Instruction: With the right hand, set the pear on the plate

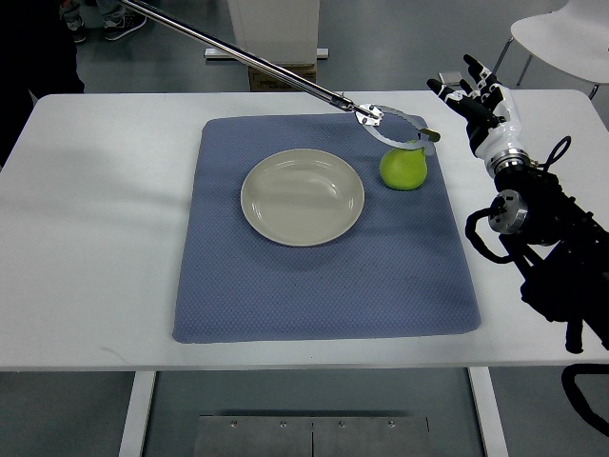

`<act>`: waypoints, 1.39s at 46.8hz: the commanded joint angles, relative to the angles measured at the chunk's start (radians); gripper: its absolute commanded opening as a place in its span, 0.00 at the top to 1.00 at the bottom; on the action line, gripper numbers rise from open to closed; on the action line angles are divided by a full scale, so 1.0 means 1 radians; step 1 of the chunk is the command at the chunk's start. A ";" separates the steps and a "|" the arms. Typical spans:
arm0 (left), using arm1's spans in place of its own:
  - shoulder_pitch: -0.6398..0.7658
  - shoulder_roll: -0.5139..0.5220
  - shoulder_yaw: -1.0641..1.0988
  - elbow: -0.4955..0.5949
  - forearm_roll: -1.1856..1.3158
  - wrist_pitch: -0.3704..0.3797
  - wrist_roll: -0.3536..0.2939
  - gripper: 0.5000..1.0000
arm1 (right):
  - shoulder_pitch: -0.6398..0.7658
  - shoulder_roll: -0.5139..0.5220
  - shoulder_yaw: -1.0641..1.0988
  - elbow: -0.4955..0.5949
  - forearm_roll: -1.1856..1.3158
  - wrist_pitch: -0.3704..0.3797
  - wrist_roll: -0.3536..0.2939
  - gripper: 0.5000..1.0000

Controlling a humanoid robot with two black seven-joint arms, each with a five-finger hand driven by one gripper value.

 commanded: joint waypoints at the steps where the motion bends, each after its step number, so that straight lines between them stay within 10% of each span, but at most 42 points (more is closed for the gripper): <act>1: -0.001 0.000 0.000 0.000 0.000 0.000 -0.001 0.00 | 0.000 0.000 0.000 0.000 0.000 0.000 0.000 0.00; 65: 0.001 0.000 0.000 0.000 0.000 0.000 0.001 0.00 | 0.000 -0.022 -0.113 0.000 0.000 0.000 0.005 0.00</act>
